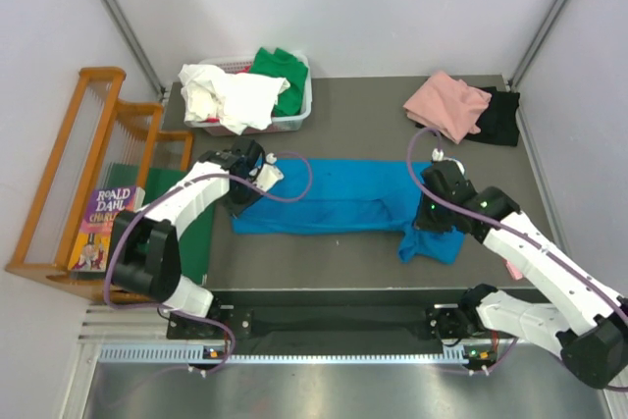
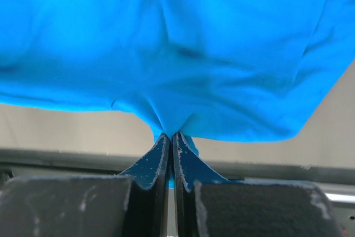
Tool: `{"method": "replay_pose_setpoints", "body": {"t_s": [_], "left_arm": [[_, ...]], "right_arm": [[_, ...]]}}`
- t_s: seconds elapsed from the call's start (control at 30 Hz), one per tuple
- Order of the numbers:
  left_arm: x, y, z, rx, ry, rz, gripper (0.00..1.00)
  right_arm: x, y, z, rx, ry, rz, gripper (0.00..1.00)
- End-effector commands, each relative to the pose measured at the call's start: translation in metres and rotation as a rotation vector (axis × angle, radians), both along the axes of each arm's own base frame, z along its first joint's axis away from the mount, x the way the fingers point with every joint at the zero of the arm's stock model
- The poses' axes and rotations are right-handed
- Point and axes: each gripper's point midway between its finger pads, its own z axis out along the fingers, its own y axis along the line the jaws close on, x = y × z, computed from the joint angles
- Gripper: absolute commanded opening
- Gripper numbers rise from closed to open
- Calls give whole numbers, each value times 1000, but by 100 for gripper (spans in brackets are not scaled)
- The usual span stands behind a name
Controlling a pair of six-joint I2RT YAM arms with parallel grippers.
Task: Fold and stack the t-shirts
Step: Fold the tshirt
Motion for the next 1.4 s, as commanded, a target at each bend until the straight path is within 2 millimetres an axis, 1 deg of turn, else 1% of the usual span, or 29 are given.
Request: {"method": "replay_pose_setpoints", "body": {"t_s": [0.0,0.07,0.1,0.13,0.27,0.3,0.43,0.63,0.73,0.77,0.83,0.87,1.0,1.07,1.1,1.17,1.2,1.23,1.3,1.33,1.37], "left_arm": [[55,-3,16,-4,-131,23,0],[69,-3,17,0,-136,33,0],[74,-2,17,4,-139,36,0],[79,-1,17,12,-150,36,0],[95,6,13,59,-174,43,0],[97,11,13,89,-181,57,0],[103,15,13,123,-198,64,0],[112,12,16,112,-221,70,0],[115,12,14,114,-227,74,0],[116,11,12,114,-227,73,0],[118,10,11,107,-237,80,0],[119,9,11,99,-238,80,0],[124,3,9,72,-262,102,0],[129,1,7,70,-281,109,0],[130,1,5,73,-282,118,0],[135,0,2,71,-288,128,0],[135,-1,0,72,-284,134,0],[137,-1,-1,76,-284,135,0],[139,-1,-3,79,-281,138,0],[139,-2,-5,79,-275,137,0],[140,-3,-4,75,-277,138,0]], "right_arm": [[40,1,30,12,-103,21,0],[51,-9,30,-14,-99,6,0],[55,-10,34,-12,-105,3,0],[60,-16,34,-15,-107,-15,0],[72,-25,30,-26,-95,-28,0],[73,-25,30,-17,-95,-29,0],[82,-30,27,-22,-92,-37,0],[96,-30,11,-30,-62,-36,0],[103,-31,2,-36,-50,-38,0],[106,-32,-4,-40,-33,-41,0],[113,-34,-6,-43,-35,-46,0],[115,-34,-10,-45,-20,-49,0],[133,-36,-5,-24,-39,-79,0],[142,-39,-3,-12,-45,-103,0],[148,-40,1,-8,-59,-113,0],[158,-47,0,-9,-58,-143,0],[164,-48,5,1,-68,-151,0],[168,-53,0,2,-52,-166,0],[176,-59,-1,4,-51,-182,0],[179,-61,-7,-1,-37,-189,0],[181,-61,-8,0,-35,-191,0]]}}
